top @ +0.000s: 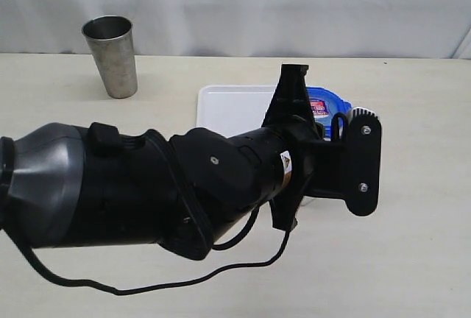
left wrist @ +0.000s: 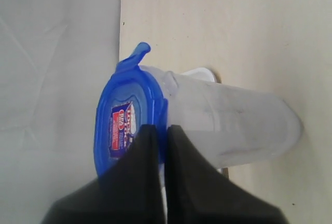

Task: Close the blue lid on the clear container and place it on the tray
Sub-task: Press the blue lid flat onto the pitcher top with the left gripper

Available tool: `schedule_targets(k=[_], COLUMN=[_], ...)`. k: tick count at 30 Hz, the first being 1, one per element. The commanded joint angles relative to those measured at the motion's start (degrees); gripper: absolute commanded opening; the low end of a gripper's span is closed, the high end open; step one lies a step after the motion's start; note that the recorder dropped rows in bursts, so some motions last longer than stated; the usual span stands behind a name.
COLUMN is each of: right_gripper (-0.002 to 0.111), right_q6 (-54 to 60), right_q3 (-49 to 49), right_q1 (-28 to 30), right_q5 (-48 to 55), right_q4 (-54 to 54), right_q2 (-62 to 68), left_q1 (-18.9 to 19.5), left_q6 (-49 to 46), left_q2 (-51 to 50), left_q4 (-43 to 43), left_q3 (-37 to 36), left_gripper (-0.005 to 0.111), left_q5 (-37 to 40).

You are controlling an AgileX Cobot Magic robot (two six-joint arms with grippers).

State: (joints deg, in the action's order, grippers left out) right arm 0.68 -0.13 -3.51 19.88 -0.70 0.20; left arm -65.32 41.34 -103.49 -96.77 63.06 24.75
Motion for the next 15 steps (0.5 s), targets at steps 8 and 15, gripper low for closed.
schedule_targets(k=[8, 15], right_gripper=[0.004, 0.004], right_q6=[-0.11, -0.11], right_q3=[0.13, 0.13], right_q1=[0.25, 0.25], right_q5=[-0.07, -0.07], right_q4=[-0.03, -0.03], right_q2=[-0.2, -0.2], left_q1=[0.06, 0.06], left_q6=[0.84, 3.92], left_q2=[-0.01, -0.01], left_q4=[-2.18, -3.17], left_q3=[-0.25, -0.01], left_gripper=[0.0, 0.0], left_q5=[0.29, -1.54])
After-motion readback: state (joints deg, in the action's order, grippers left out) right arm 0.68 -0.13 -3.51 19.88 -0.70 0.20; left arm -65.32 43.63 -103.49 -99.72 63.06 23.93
